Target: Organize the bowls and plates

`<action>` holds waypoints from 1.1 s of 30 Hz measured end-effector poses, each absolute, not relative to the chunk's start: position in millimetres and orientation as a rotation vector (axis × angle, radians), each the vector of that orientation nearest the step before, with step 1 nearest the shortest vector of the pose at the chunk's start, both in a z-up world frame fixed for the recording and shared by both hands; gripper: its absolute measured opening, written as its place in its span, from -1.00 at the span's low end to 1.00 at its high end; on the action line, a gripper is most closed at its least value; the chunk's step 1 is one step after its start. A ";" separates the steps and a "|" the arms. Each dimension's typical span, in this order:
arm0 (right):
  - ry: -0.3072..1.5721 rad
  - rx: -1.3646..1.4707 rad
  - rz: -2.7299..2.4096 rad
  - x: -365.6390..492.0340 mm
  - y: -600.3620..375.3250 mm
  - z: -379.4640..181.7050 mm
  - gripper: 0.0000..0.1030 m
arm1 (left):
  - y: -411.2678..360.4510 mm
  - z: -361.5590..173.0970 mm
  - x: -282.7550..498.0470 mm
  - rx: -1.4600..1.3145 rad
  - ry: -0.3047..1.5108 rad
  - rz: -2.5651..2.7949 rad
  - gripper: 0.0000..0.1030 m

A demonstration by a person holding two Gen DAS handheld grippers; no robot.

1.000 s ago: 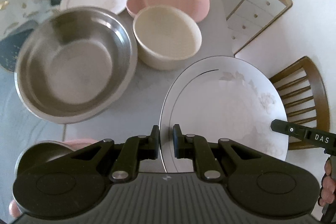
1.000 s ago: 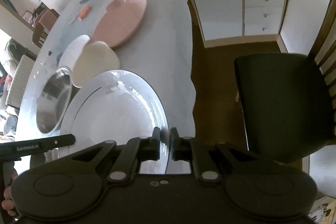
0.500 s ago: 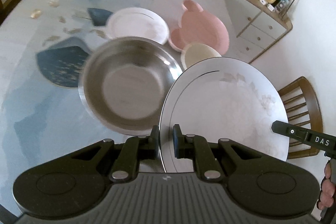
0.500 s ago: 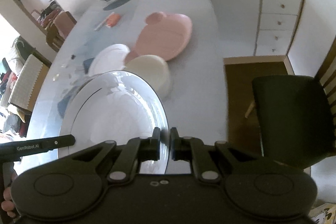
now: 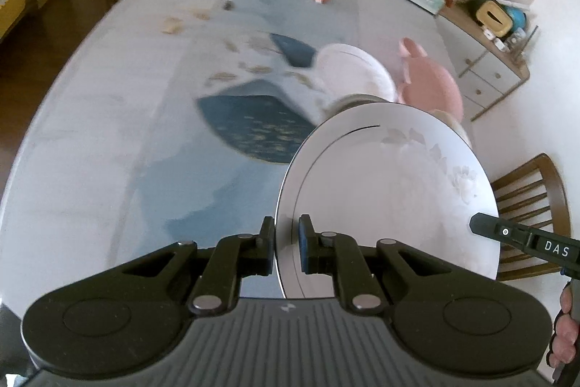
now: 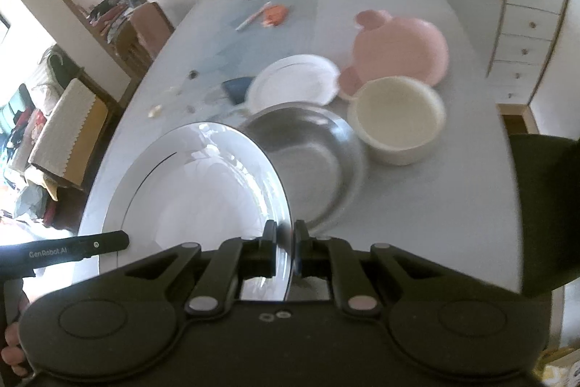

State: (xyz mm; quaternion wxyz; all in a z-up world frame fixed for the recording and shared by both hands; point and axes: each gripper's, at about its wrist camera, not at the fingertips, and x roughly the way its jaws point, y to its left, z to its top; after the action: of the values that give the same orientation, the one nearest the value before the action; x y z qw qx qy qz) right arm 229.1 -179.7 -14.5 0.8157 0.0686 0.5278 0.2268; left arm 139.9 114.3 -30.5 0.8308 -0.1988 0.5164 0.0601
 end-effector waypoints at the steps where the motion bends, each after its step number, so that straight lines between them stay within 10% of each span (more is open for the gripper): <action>1: 1.126 0.145 0.487 225.8 -169.1 -14.9 -0.80 | 125.0 -30.5 135.9 -0.419 1.094 0.132 -0.78; 33: 1.266 0.123 0.512 148.6 10.6 -116.2 -0.79 | 282.1 -128.5 78.3 -0.366 1.190 0.249 -0.77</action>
State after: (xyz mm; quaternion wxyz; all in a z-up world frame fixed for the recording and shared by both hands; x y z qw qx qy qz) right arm 148.6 10.6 -116.2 0.7740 0.0570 0.5845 0.2366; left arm 78.3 282.1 -128.5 0.8051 -0.1709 0.5560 0.1161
